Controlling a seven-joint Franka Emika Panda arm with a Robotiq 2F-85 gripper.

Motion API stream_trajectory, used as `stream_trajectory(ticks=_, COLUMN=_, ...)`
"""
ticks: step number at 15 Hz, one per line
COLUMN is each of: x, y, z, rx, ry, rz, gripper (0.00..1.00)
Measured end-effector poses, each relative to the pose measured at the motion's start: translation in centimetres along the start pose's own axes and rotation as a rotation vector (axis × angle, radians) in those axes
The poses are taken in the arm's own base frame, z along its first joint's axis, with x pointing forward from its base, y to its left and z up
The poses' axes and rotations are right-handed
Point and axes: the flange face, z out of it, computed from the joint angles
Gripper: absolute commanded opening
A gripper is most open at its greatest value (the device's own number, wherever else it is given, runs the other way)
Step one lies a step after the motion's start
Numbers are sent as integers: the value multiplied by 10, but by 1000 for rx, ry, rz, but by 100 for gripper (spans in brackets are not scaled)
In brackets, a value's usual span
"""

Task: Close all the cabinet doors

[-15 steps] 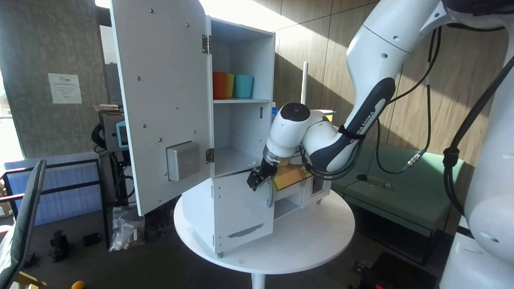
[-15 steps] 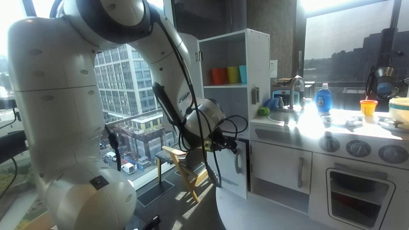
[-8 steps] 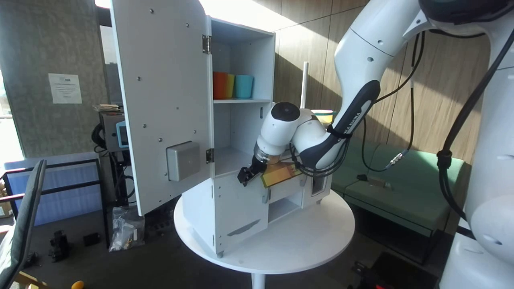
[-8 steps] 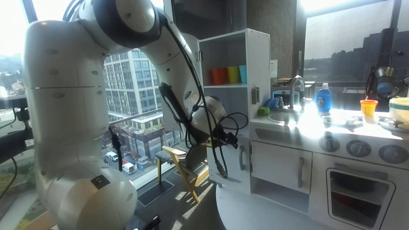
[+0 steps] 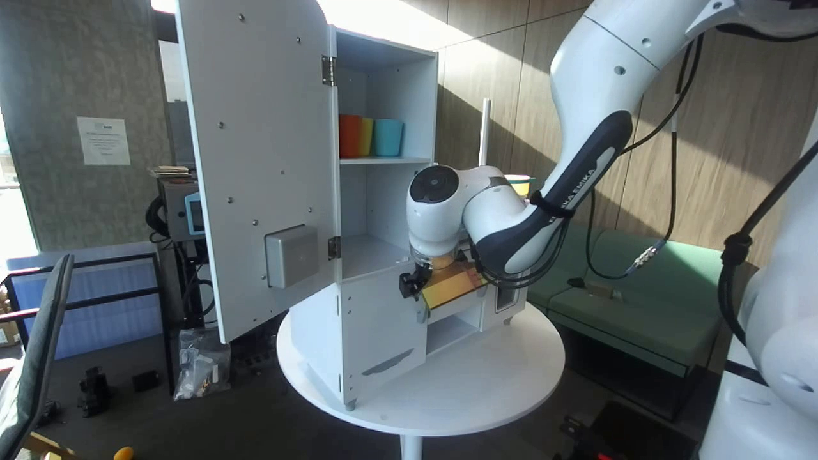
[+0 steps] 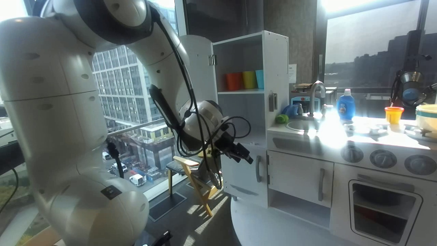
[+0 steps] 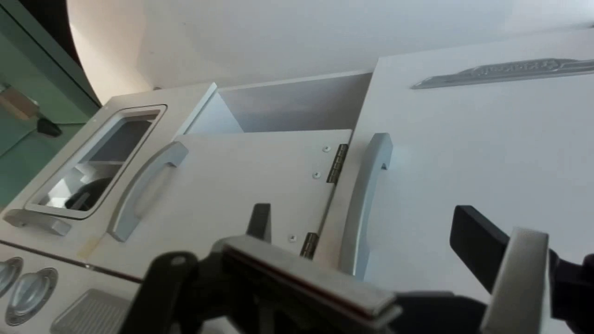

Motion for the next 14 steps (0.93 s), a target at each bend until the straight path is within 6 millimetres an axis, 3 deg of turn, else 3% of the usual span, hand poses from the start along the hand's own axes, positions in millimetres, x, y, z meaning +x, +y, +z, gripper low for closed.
stream_trajectory(ticks=4, x=-18, y=12, z=-53, rx=-159, ry=-84, rz=-14, gripper=100)
stream_trajectory(ticks=10, x=-18, y=13, z=-151, rx=-61, ry=-250, rz=-142, gripper=100)
stream_trajectory(ticks=14, x=-38, y=-1, z=-214, rx=-29, ry=-197, rz=-180, gripper=100)
